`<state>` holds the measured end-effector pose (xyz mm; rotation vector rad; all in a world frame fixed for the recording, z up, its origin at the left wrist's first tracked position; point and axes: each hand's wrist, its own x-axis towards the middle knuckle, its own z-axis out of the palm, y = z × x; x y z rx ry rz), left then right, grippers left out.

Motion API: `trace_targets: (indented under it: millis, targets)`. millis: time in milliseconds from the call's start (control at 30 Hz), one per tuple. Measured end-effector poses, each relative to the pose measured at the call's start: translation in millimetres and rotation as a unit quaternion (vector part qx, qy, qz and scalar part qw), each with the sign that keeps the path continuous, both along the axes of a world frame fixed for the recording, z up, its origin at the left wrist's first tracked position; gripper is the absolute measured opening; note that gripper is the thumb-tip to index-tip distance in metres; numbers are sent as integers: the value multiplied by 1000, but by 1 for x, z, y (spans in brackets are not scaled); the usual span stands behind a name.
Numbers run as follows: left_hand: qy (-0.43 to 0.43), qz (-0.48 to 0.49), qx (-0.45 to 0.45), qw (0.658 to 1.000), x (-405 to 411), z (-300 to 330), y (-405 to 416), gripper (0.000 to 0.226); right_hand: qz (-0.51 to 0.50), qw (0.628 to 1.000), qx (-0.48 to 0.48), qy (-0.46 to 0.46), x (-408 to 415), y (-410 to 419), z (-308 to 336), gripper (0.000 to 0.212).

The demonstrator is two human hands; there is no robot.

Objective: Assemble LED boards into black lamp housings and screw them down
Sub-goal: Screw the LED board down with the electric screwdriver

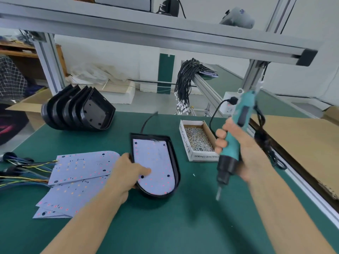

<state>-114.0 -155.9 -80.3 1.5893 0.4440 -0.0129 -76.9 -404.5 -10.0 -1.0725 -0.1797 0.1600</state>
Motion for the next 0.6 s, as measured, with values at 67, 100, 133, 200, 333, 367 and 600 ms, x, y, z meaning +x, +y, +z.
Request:
trace_targets:
  millis: [67, 100, 133, 200, 333, 367, 600]
  targets:
    - [-56, 50, -31, 997, 4, 12, 17, 38, -17, 982, -188, 9, -3, -6, -9, 38]
    - [-84, 65, -45, 993, 5, 20, 25, 40, -16, 959, -283, 5, -6, -7, -15, 44]
    - [-108, 70, -59, 990, 7, 28, 32, 42, -5, 931, -364, -2, -9, -6, -22, 46]
    - [-139, 54, -78, 986, 9, 42, 41, 41, 35, 871, -490, -15, -16, 1, -33, 45]
    - [-161, 27, -101, 981, 8, 57, 37, 39, 83, 762, -641, -33, -22, 29, -51, 53]
    - [-168, 29, -120, 978, 6, 58, 33, 40, 75, 727, -680, -51, -21, 37, -54, 55]
    - [-165, -29, -153, 974, -4, 57, 6, 38, 59, 559, -814, -143, -20, 57, -47, 53]
